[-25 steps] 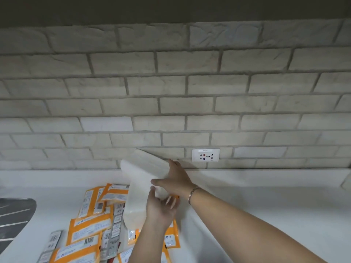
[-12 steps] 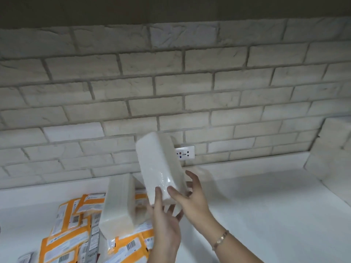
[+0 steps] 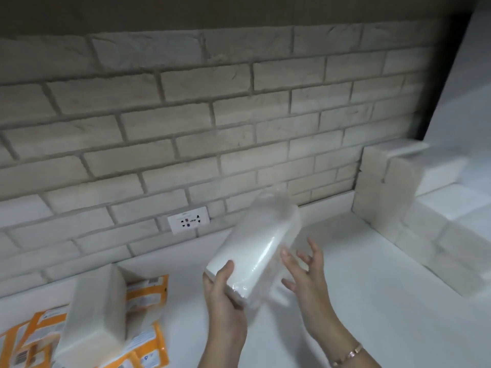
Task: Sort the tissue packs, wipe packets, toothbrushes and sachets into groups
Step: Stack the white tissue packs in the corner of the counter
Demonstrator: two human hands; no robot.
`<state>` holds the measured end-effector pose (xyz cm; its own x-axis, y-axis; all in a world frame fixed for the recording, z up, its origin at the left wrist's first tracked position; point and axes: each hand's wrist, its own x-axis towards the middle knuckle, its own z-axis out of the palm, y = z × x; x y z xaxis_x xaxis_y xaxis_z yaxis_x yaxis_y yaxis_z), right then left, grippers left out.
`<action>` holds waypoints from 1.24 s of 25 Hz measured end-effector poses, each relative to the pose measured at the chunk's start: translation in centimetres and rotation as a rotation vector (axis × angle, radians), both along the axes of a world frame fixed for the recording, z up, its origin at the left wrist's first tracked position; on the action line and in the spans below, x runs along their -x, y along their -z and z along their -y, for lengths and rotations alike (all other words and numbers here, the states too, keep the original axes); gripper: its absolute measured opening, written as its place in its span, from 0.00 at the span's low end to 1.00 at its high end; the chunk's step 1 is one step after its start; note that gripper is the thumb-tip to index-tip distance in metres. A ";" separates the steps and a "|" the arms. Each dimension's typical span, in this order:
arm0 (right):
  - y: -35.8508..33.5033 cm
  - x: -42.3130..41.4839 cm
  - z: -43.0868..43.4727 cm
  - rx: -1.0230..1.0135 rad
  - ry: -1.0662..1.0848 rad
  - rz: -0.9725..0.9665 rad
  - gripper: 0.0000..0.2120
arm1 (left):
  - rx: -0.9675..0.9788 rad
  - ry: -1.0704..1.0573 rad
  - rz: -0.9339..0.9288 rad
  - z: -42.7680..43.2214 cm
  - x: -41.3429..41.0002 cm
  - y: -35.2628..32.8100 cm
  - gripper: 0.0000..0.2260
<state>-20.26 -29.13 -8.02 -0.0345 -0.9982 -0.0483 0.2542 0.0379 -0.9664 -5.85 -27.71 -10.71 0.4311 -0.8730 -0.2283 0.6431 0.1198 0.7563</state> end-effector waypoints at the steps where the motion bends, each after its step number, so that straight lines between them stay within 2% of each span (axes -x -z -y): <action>1: -0.2 2.1 0.8 0.021 0.058 0.004 0.45 | 0.017 0.044 -0.015 0.4 1.2 0.1 0.19; 4: -0.4 7.8 2.3 0.068 0.171 -0.024 0.37 | 0.003 0.193 -0.007 1.1 5.4 -0.1 0.16; 7: -1.2 12.4 3.2 0.094 0.207 -0.056 0.17 | -0.037 0.291 0.024 2.7 9.5 -0.3 0.25; 8: -1.3 13.7 3.6 0.090 0.222 -0.063 0.14 | -0.057 0.314 0.039 3.1 10.8 -0.5 0.27; 10: -2.1 20.4 5.5 0.118 0.295 -0.074 0.14 | -0.101 0.367 0.084 5.9 17.6 -1.3 0.27; 14: -1.8 24.2 7.7 0.137 0.294 -0.130 0.17 | -0.137 0.487 0.133 7.6 20.9 -0.8 0.36; 18: -1.4 26.0 8.7 0.118 0.294 -0.213 0.30 | -0.153 0.544 0.146 8.4 21.8 -0.7 0.32; 22: -2.7 32.8 11.7 0.050 0.280 -0.173 0.18 | -0.151 0.523 0.177 12.3 28.3 -2.4 0.26; 25: -3.9 38.0 14.5 -0.014 0.291 -0.213 0.12 | -0.157 0.543 0.201 15.8 33.6 -3.5 0.29; 28: -4.3 42.8 17.5 -0.068 0.287 -0.226 0.15 | -0.167 0.537 0.218 19.0 38.2 -4.1 0.31; 31: -3.7 46.6 20.3 -0.127 0.293 -0.208 0.21 | -0.173 0.540 0.241 21.1 41.9 -4.7 0.40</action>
<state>-66.87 -49.40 -4.34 -0.3394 -0.9313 -0.1324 0.0706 0.1151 -0.9908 -47.78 -48.80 -6.03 -0.0050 -0.9414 -0.3374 0.3876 -0.3128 0.8671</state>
